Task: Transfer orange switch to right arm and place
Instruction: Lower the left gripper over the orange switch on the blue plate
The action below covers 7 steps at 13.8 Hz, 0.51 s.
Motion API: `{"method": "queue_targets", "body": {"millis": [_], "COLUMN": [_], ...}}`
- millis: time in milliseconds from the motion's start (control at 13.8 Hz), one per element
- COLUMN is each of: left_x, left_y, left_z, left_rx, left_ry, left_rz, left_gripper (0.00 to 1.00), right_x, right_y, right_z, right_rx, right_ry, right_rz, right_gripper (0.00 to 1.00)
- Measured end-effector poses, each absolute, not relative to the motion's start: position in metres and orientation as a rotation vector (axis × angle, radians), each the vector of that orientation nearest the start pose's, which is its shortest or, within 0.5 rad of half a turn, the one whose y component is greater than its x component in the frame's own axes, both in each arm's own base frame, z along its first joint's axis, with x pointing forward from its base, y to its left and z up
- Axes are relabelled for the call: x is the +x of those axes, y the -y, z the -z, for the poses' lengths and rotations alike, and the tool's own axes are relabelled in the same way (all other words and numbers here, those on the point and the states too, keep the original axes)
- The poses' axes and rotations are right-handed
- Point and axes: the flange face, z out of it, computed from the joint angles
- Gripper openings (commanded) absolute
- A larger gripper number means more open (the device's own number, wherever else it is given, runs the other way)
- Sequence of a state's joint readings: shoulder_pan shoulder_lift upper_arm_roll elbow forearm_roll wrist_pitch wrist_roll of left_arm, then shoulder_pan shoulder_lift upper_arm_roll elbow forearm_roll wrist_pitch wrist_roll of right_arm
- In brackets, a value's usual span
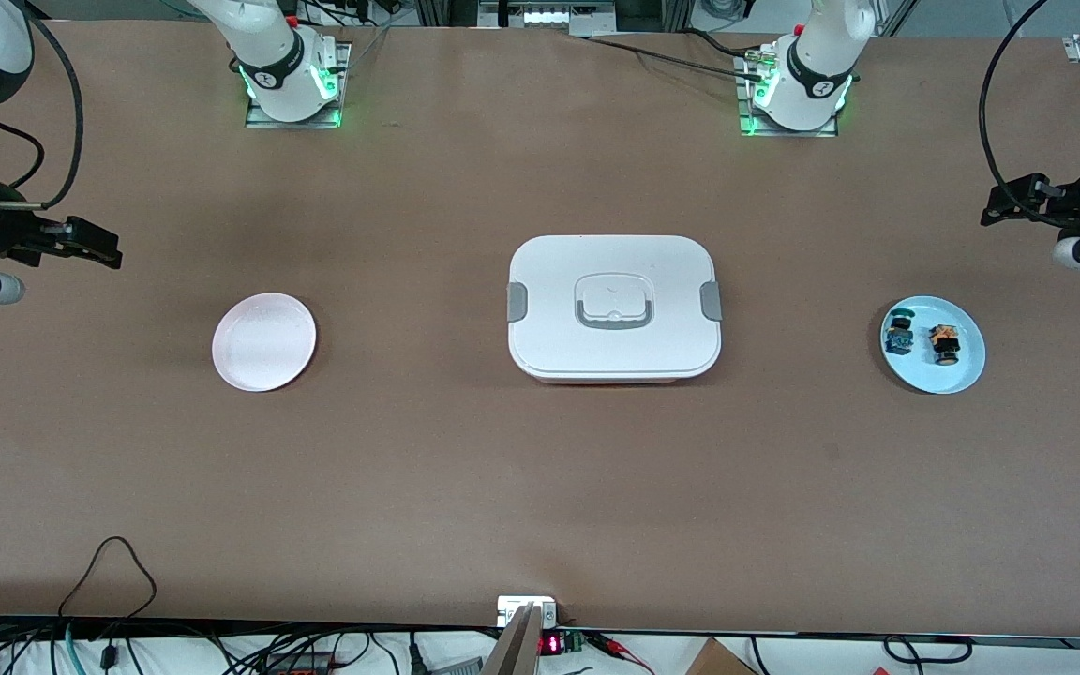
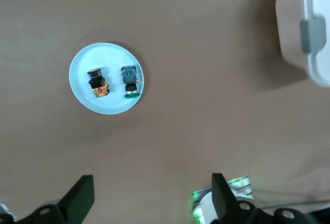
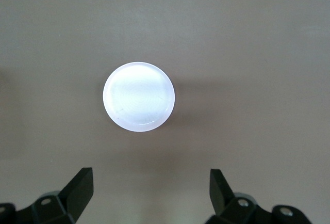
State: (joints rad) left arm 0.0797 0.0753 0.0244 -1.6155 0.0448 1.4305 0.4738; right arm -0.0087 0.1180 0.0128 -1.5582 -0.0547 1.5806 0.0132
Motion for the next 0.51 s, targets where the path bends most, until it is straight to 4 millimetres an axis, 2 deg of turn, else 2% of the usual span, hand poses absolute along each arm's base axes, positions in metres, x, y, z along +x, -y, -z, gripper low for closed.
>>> {"method": "queue_targets", "body": {"millis": [217, 362, 507], "left_x": [0.551, 0.546, 0.544], "left_y": [-0.075, -0.096, -0.116], "left_z": [-0.525, -0.494, -0.459], "left_rx": [-3.018, -2.988, -2.944], "left_ry": [-0.974, -1.171, -1.336], "left_rz": [-0.437, -0.479, -0.449], "left_gripper": [1.00, 1.00, 1.00], "right_x": [0.587, 0.587, 0.587], "right_y": [0.004, 0.004, 0.004], "right_z": [-0.564, -0.564, -0.564], "right_rx": [-3.192, -3.192, -3.192], "right_ry": [-0.010, -0.010, -0.010], "right_rz": [-0.152, -0.151, -0.151], "right_gripper": [1.00, 1.00, 1.00]}}
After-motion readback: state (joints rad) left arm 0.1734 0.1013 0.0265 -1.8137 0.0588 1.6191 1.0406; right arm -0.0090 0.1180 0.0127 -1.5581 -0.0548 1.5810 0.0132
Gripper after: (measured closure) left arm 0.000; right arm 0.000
